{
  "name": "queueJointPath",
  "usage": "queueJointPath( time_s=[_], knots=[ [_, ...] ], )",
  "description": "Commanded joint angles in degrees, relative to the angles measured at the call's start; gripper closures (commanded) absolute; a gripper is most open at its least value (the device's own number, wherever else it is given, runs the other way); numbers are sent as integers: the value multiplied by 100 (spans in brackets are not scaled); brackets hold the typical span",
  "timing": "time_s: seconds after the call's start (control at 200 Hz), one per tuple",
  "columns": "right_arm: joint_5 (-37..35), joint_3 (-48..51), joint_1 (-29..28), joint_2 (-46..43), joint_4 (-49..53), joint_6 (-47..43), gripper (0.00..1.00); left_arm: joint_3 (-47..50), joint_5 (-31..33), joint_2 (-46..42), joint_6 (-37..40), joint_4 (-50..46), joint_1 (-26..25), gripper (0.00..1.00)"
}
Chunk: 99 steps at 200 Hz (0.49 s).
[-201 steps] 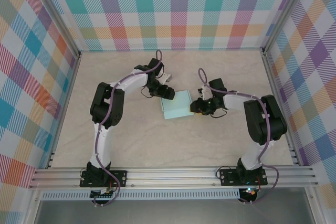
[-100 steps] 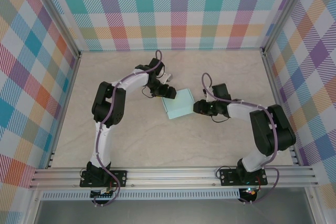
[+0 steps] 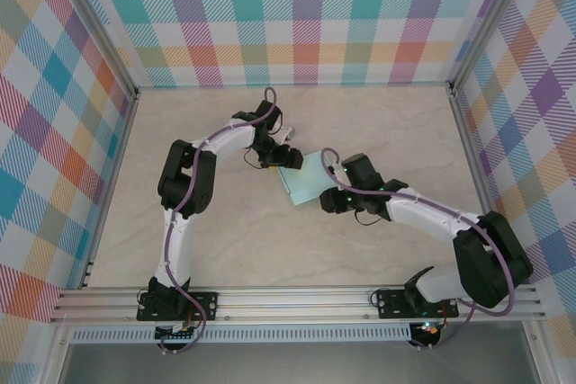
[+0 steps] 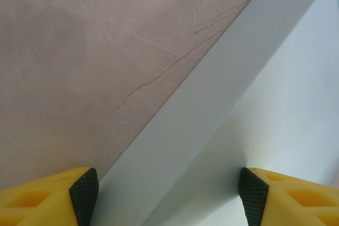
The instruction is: Fold the paper box
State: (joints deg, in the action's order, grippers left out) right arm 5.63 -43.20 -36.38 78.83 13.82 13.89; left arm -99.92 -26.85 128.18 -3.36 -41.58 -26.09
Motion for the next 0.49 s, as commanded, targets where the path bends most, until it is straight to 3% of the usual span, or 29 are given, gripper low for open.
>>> queueJointPath(
  time_s=[0.0, 0.335, 0.49],
  knots=[
    [-686, -686, -568, 332, 680, -800, 60, 375, 755, 664, -156, -677, -80, 28],
    [-2097, -1390, -1401, 1494, 383, -1368, 59, 368, 663, 786, -231, -744, -79, 28],
    [-2328, -1604, -1573, 1778, 375, -1469, 57, 447, 633, 734, -262, -710, -75, 28]
  ],
)
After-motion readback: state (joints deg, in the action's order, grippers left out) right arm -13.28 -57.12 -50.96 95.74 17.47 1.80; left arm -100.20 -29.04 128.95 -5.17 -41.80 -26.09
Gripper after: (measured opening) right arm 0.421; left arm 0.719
